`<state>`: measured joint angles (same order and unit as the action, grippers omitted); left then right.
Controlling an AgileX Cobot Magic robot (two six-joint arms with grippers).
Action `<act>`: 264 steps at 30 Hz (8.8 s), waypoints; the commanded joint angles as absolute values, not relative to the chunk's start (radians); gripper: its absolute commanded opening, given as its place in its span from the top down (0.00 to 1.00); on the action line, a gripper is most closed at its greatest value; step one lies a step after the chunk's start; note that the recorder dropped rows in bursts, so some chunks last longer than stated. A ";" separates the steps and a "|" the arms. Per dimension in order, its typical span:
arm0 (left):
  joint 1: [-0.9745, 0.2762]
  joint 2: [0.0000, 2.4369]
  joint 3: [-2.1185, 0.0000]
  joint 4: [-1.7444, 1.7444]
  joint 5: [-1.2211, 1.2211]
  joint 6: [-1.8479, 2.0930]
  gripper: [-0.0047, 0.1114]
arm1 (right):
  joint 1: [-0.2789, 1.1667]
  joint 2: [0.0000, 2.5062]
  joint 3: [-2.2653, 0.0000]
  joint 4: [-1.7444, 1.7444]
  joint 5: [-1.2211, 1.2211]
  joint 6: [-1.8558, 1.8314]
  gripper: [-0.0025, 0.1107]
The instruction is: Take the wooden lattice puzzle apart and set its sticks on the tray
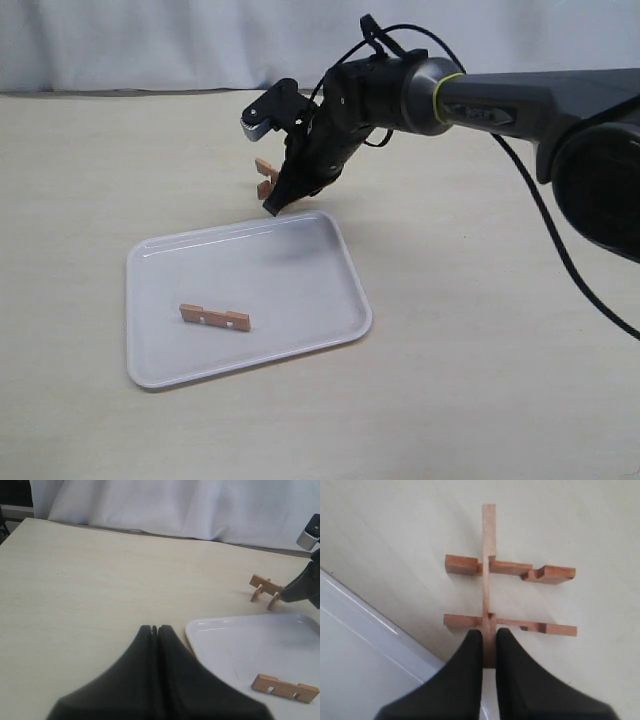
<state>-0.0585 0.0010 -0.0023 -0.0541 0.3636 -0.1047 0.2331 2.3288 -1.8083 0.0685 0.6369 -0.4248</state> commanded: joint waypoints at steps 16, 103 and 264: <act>-0.060 0.000 0.000 -0.060 0.354 -0.107 0.96 | 0.285 2.161 -1.697 0.295 0.947 -0.604 0.94; -0.060 0.000 0.000 -0.060 0.354 -0.107 0.96 | 0.213 2.389 -1.872 -0.016 0.584 -0.245 0.94; -0.059 0.000 0.000 -0.060 0.354 -0.107 0.96 | 0.515 2.070 -1.392 0.160 0.367 -0.216 0.94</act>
